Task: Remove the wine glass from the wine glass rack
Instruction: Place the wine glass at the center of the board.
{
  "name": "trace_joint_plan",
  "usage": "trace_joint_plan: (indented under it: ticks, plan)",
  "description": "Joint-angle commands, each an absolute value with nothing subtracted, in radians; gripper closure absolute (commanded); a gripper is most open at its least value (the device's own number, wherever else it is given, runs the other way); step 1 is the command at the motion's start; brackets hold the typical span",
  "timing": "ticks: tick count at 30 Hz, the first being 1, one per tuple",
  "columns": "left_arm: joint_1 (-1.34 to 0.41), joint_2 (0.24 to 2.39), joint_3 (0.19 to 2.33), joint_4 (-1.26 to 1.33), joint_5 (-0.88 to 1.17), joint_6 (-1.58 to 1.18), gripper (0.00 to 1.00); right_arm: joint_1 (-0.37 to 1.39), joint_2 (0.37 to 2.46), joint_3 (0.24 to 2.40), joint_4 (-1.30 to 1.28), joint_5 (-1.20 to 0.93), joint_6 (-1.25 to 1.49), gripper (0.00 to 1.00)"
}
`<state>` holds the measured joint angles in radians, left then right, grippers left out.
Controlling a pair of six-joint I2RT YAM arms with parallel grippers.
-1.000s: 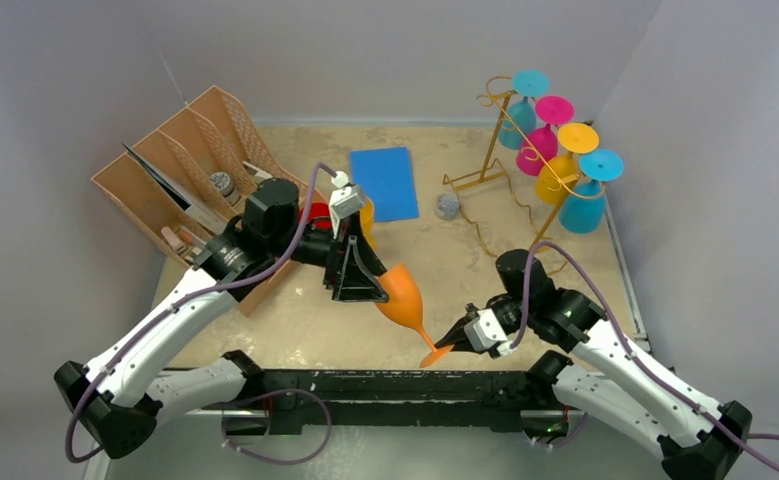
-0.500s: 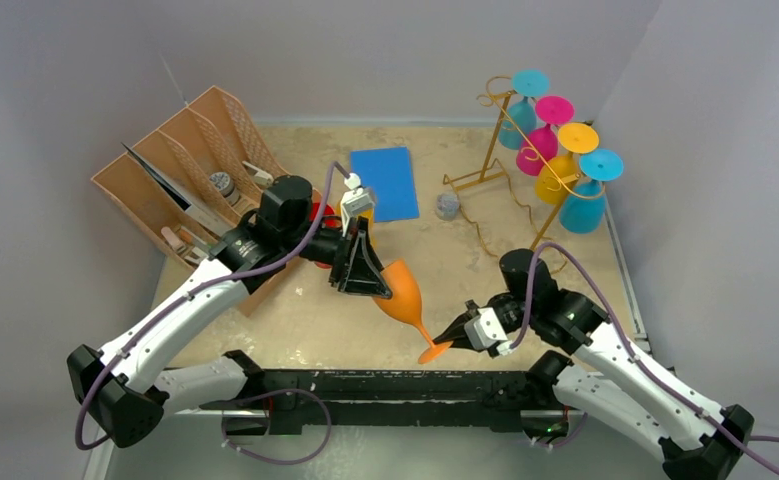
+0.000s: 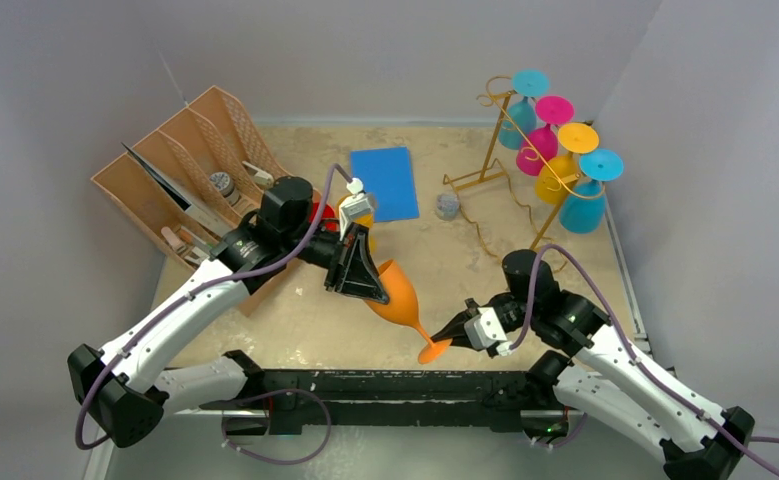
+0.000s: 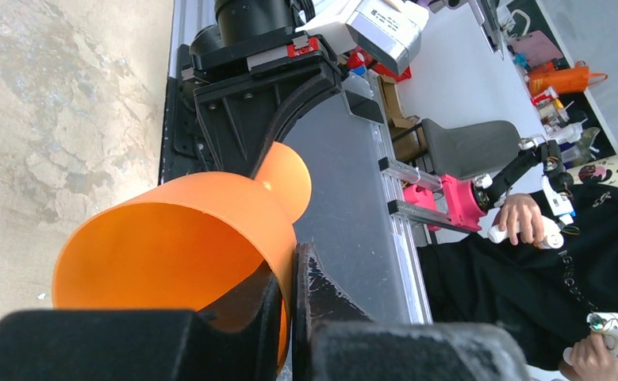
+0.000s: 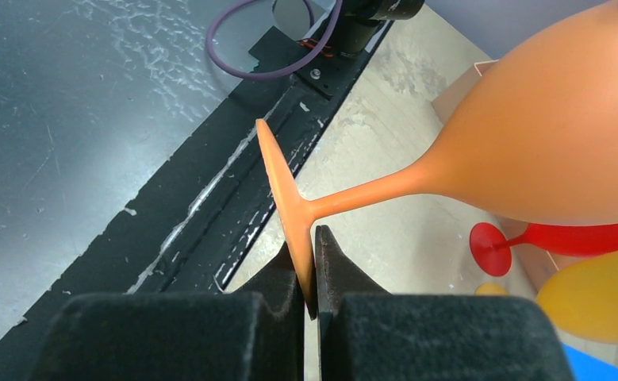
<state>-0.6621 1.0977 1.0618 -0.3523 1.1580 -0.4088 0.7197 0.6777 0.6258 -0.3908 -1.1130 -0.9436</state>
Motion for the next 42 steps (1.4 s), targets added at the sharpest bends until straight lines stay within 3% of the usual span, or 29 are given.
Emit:
trace_joint_plan:
  ticks: [1,13,21,34,41,42]
  plan:
    - [-0.661,1.078,1.053,-0.337,1.118,-0.384,1.00,0.717,0.667,0.627,-0.341,-1.097,-0.911,1.00]
    - [-0.661,1.044,1.039,-0.324,1.121,-0.387,1.00,0.717,0.645,0.591,-0.247,-1.173,-0.875,0.66]
    - [-0.661,1.039,1.054,-0.357,1.080,-0.393,1.00,0.716,0.631,0.582,-0.219,-1.166,-0.837,0.55]
    - [-0.661,1.011,1.049,-0.433,0.986,-0.365,1.00,0.716,0.667,0.528,-0.033,-1.126,-0.689,0.46]
    - [-0.661,1.019,1.037,-0.398,1.022,-0.370,1.00,0.716,0.660,0.546,-0.106,-1.125,-0.671,0.39]
    - [-0.661,1.021,1.032,-0.371,1.036,-0.387,1.00,0.716,0.658,0.550,-0.120,-1.127,-0.672,0.33]
